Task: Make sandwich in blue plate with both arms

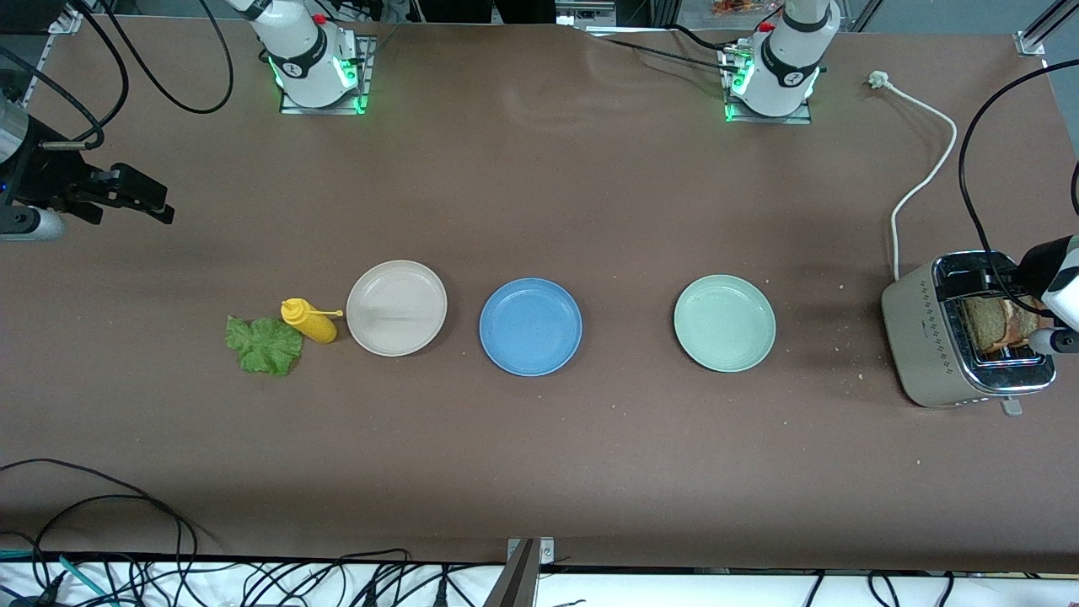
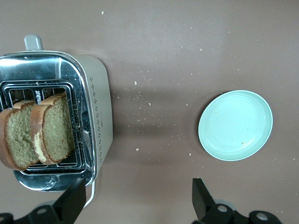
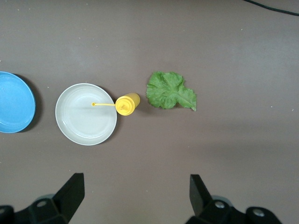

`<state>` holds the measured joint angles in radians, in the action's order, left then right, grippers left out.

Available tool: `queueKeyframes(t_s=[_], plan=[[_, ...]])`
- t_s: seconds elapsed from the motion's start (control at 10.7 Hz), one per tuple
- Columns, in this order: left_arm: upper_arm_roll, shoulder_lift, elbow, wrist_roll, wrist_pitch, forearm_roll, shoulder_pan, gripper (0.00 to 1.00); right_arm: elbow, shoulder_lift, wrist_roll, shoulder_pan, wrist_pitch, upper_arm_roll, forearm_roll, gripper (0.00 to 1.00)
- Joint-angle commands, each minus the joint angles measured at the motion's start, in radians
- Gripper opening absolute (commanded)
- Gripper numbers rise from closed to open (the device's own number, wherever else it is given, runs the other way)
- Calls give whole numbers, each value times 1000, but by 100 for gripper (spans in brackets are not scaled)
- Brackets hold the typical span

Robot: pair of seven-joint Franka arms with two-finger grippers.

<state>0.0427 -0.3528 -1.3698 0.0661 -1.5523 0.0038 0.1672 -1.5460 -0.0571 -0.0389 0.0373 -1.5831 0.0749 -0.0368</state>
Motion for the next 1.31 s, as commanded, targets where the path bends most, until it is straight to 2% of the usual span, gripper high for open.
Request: queueKeyframes(t_s=[0.0,1.22], plan=[[-1,17,-15,23,6,15,5,100,20,-6,-1,4,22,0,0,100],[0,15,-18,21,6,12,2,100,23,-12,-1,4,17,-7,-2,100]])
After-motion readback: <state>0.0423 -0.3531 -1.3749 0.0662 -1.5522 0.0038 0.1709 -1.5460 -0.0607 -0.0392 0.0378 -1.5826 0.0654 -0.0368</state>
